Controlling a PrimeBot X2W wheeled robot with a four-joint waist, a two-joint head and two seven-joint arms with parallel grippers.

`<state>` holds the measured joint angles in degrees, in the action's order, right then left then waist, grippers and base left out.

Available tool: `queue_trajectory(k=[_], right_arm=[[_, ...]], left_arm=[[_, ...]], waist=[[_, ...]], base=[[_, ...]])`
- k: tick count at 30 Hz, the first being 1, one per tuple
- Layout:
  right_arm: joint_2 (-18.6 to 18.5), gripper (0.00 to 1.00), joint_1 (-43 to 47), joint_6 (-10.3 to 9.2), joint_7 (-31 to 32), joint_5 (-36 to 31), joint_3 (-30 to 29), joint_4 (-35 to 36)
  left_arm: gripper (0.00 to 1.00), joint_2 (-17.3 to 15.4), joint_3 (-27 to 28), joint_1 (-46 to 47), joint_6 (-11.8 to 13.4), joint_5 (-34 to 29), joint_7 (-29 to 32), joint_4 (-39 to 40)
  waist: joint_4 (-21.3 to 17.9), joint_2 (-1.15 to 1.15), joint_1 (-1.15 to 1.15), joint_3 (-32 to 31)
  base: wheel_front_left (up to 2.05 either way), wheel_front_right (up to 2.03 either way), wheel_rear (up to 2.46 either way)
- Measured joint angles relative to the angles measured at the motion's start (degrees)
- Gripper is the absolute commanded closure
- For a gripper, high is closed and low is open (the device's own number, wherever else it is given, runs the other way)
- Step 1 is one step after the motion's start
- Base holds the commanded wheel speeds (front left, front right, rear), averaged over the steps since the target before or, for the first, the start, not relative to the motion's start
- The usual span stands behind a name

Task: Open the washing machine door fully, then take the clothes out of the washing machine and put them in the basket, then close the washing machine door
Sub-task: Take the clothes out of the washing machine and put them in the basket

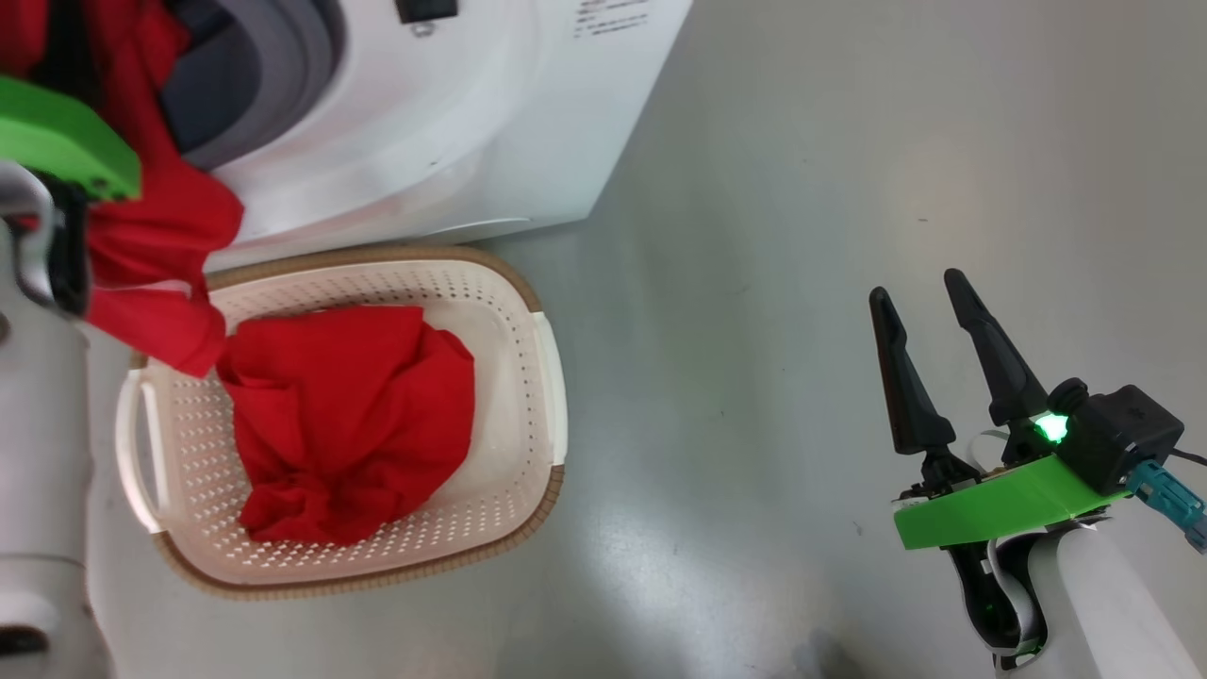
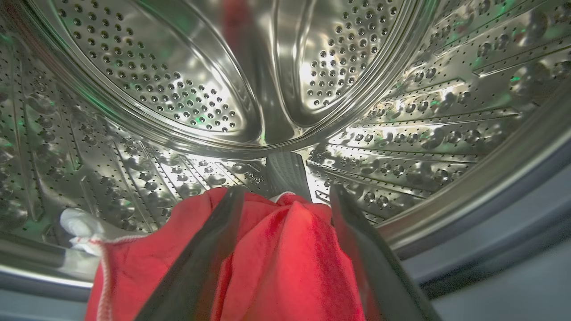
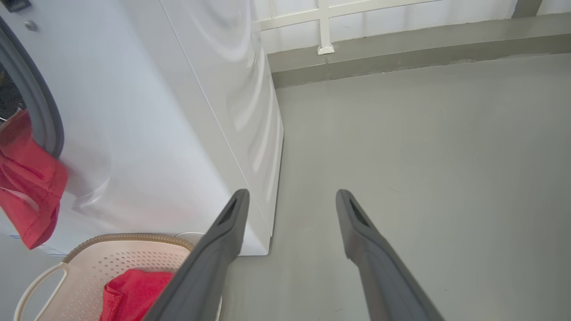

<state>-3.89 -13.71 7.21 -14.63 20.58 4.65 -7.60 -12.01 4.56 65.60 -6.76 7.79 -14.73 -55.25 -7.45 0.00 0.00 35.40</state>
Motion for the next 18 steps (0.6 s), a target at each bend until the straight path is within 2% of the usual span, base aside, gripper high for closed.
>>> queue_trajectory(k=[9,18], right_arm=[[0.38,0.0,-0.91,0.0,0.0,0.01,0.27,-0.01],[0.48,0.0,-0.92,0.0,0.0,0.01,0.34,-0.07]], left_arm=[[0.0,-1.8,-3.52,7.55,-0.41,0.46,0.09,-12.34],[0.0,-2.7,-6.73,8.75,-0.41,4.01,1.83,-17.47]], waist=[[-1.95,0.0,0.0,1.49],[-2.56,0.0,0.0,0.75]], base=[[0.0,0.0,0.0],[0.0,0.0,0.0]])
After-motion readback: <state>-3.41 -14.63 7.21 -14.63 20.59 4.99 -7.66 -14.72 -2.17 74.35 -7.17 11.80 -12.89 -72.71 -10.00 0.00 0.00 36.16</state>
